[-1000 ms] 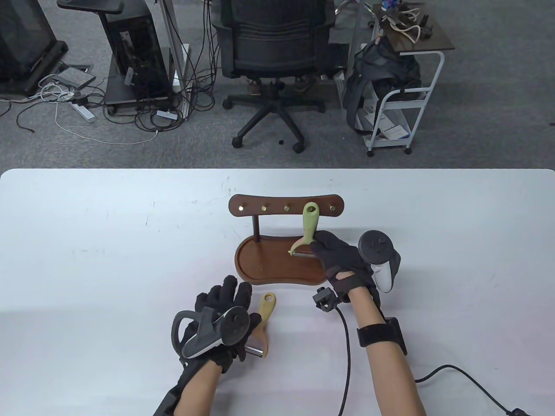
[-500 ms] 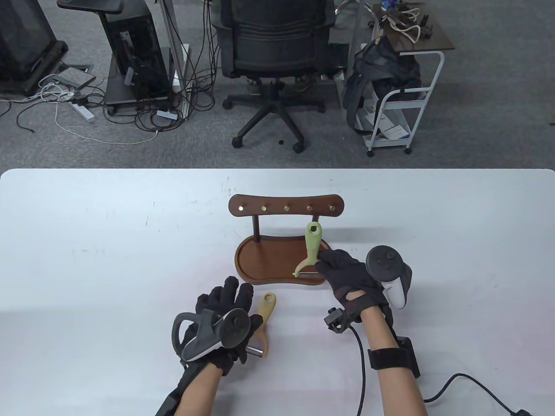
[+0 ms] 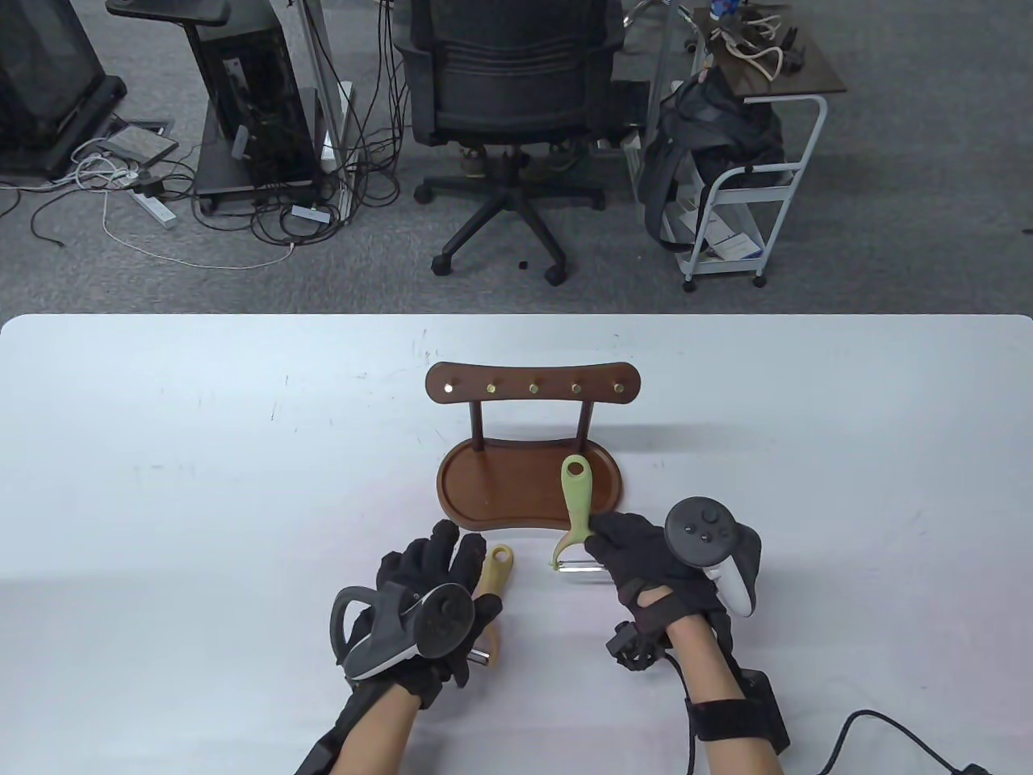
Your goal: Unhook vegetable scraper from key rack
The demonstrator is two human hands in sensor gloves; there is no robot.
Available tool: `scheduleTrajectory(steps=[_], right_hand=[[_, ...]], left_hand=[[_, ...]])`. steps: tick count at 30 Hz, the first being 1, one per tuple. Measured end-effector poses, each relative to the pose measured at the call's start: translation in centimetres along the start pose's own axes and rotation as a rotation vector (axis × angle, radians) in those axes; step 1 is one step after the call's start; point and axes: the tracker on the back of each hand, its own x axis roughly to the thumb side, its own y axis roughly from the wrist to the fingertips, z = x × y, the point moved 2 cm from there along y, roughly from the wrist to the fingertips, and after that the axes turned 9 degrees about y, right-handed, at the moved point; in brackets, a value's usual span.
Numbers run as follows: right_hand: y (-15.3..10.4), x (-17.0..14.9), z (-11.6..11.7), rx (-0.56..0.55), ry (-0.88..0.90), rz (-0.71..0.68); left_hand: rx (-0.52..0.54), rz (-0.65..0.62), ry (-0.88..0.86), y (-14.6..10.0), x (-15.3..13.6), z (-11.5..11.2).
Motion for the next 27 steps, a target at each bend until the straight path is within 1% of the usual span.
scheduleTrajectory(steps=[4, 6, 18, 22, 27], right_hand=[[-0.6, -0.1, 0.8, 0.037, -0.036, 0.009], [-0.7, -0.4, 1.2, 0.039, -0.049, 0.013], [-1.4, -1.7, 2.8, 0.144, -0.213, 0.119], [-1.4, -1.7, 3.4, 0.137, -0.324, 0.128], [-1.3, -1.5, 3.8, 0.164, -0.348, 0.130]], left_hand=[[-0.004, -0.009, -0.010, 0.0, 0.1, 0.0], [-0.010, -0.008, -0.013, -0.1, 0.1, -0.1], [-0.029, -0.002, -0.018, -0.2, 0.2, -0.1], [-0.023, 0.011, -0.034, -0.4, -0.1, 0.1], [-0.028, 0.024, -0.049, -0.5, -0.5, 0.0]])
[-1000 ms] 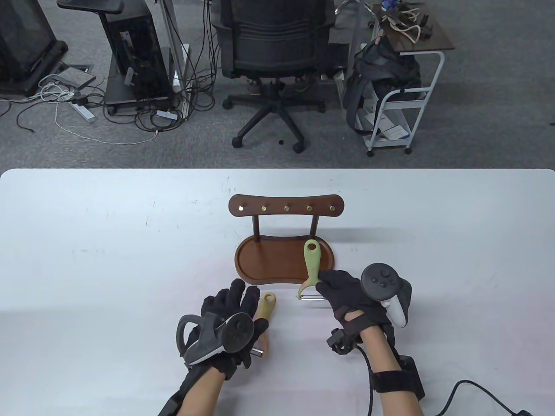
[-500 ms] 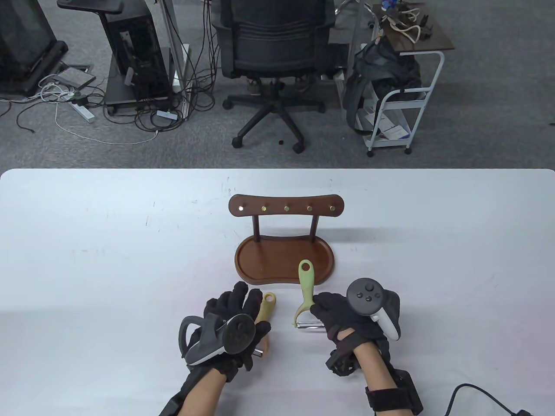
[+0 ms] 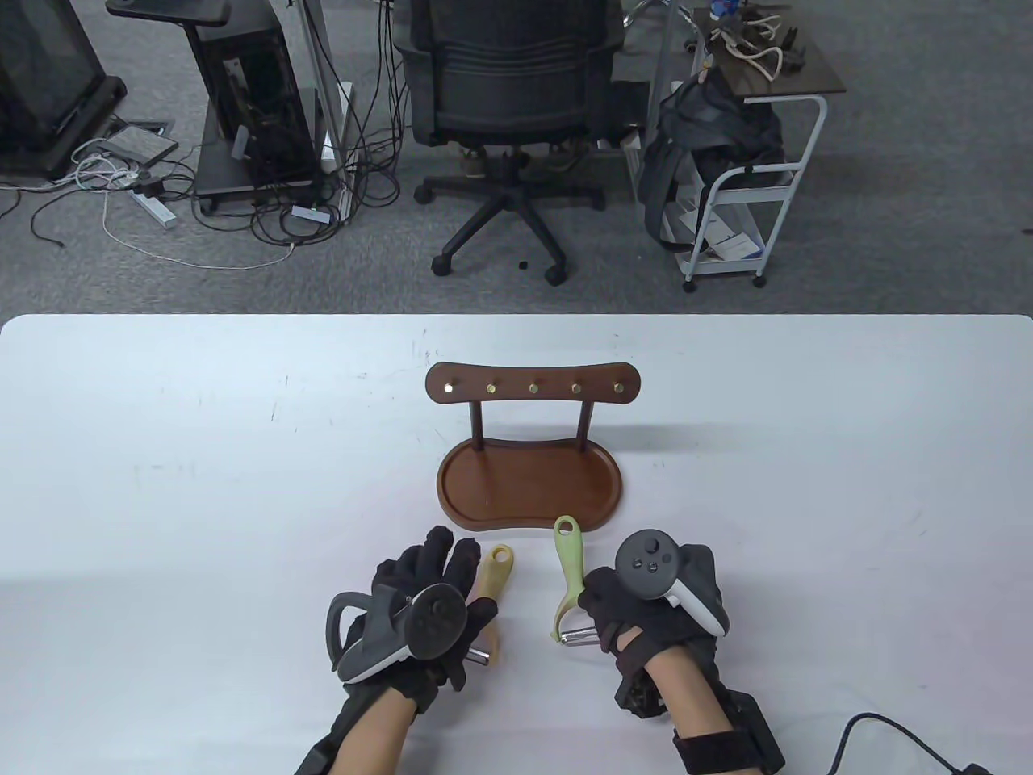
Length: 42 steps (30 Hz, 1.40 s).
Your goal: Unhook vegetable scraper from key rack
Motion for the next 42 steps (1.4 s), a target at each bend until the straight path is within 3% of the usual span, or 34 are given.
scheduleTrajectory(steps=[22, 42], right_hand=[[-0.3, 1.6, 1.6, -0.041, -0.427, 0.027], [-0.5, 1.8, 1.9, -0.069, -0.503, 0.009]], left_hand=[[-0.005, 0.009, 0.013, -0.2, 0.0, 0.1], [-0.042, 0.004, -0.001, 0.1, 0.1, -0.5]])
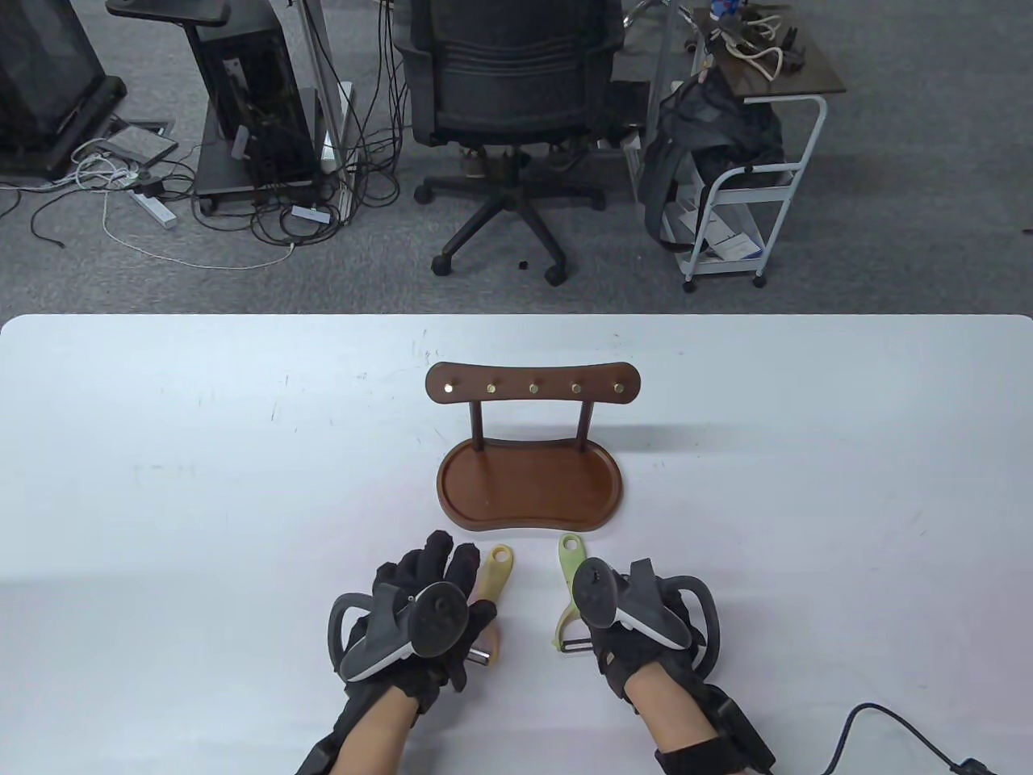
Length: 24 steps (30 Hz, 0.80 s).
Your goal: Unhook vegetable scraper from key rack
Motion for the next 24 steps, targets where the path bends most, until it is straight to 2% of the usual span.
scheduleTrajectory(steps=[4, 13, 24], right_hand=[[-0.5, -0.5, -0.8, -0.002, 0.041, 0.016], [-1.6, -2.3, -3.2, -0.144, 0.267, -0.044], [-1.6, -2.0, -3.4, -0.176, 0.209, -0.104]], left_hand=[[-0.004, -0.002, 0.005, 0.2, 0.2, 0.1], [0.003, -0.024, 0.026, 0.5, 1.0, 0.3], [-0.002, -0.031, 0.072, 1.1, 1.4, 0.0]])
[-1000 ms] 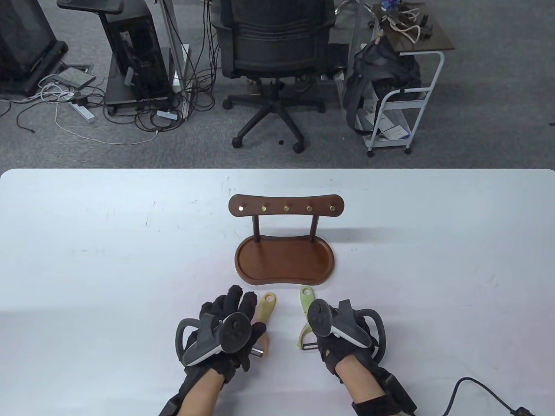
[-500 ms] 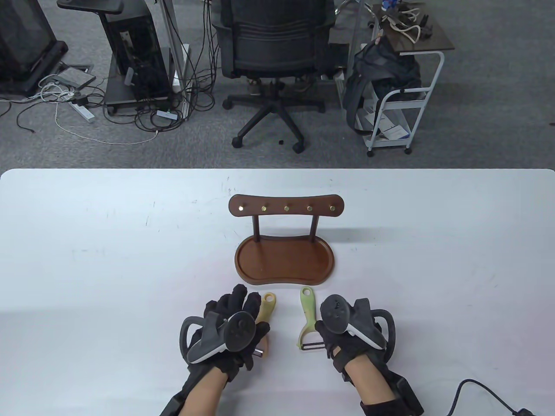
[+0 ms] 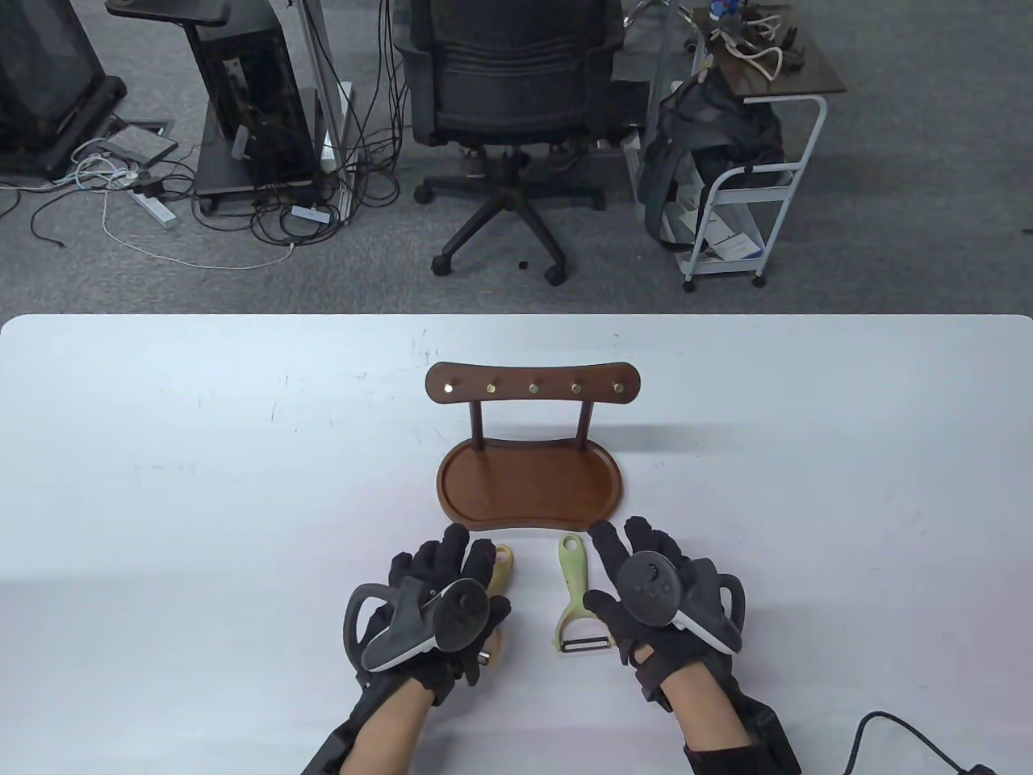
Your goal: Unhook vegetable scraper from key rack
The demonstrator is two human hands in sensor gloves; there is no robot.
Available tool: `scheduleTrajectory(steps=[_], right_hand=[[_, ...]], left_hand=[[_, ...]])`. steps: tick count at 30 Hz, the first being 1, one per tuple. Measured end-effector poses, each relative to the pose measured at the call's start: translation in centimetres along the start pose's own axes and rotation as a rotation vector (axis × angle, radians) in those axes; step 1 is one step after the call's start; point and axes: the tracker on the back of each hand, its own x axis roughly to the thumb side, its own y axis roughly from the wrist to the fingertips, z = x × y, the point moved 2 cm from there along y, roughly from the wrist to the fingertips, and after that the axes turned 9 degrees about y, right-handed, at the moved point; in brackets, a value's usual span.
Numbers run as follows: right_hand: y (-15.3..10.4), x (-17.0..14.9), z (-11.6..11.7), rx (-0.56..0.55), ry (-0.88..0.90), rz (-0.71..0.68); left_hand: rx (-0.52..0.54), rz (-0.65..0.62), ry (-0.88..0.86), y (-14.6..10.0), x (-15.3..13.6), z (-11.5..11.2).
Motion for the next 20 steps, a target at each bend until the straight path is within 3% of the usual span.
scheduleTrajectory(steps=[20], right_hand=[[0.3, 0.2, 1.1, 0.090, -0.006, 0.016]], left_hand=[[0.007, 0.007, 0.014, -0.4, -0.1, 0.1]])
